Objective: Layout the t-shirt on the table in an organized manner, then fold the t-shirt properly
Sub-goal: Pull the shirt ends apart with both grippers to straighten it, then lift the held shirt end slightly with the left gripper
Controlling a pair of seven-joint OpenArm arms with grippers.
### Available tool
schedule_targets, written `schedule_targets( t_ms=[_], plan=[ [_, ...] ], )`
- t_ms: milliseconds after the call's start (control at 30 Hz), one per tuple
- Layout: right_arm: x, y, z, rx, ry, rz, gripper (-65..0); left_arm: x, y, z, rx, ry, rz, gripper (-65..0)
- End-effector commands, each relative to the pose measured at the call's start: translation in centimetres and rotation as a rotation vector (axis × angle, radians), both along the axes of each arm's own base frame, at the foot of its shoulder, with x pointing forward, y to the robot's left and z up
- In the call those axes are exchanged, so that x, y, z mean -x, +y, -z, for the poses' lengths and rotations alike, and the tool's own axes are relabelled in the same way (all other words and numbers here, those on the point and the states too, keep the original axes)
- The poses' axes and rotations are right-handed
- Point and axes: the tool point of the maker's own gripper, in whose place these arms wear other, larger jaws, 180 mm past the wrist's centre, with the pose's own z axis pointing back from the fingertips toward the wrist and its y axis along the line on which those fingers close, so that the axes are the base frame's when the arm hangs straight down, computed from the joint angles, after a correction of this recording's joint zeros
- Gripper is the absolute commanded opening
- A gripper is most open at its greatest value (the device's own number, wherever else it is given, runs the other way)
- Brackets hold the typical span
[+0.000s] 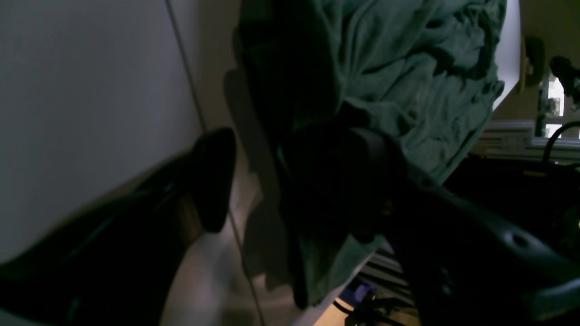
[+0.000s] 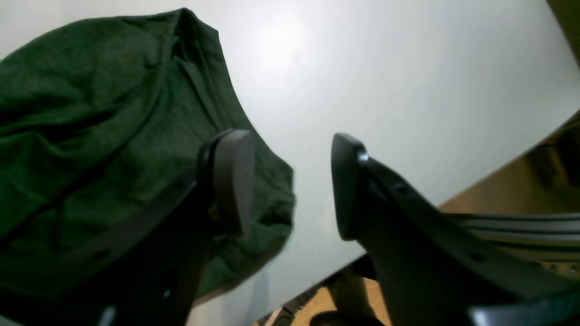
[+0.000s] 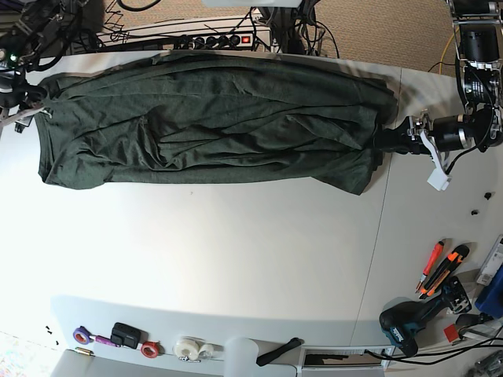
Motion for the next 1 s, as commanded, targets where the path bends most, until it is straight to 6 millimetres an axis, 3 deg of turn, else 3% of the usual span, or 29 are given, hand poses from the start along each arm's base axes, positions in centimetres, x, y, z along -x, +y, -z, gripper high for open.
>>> schedule_targets(
  t_ms=[0, 200, 400, 700, 867, 967],
  plan=[
    [-0.8, -0.1, -1.4, 0.027, -0.043, -0.024, -37.5, 0.1, 0.6, 0.2, -0.051, 0.008, 0.022, -26.7],
    [-1.9, 1.3, -1.5, -0.049, -0.105, -0.076, -37.5, 1.4, -1.9, 2.4, -0.094, 0.064, 0.101, -26.7],
    [-1.9, 1.3, -1.5, -0.050, -0.107, -0.076, -37.6, 1.5, -3.4, 3.4, -0.094, 0.080, 0.096, -26.7],
    [-2.4, 2.1, -1.7, -0.093, -0.144, -0.100, -37.6, 1.7, -4.0, 3.3, -0.084, 0.065, 0.126, -26.6],
    [-2.5, 2.2, -1.7, -0.099, -0.148, -0.104, -37.5, 1.8, -4.7, 2.6, -0.033, 0.048, 0.144, -18.1],
    [-2.5, 2.2, -1.7, -0.099, -0.148, -0.104, -37.6, 1.8, -4.8, 2.5, -0.027, 0.047, 0.143, -17.1]
  ],
)
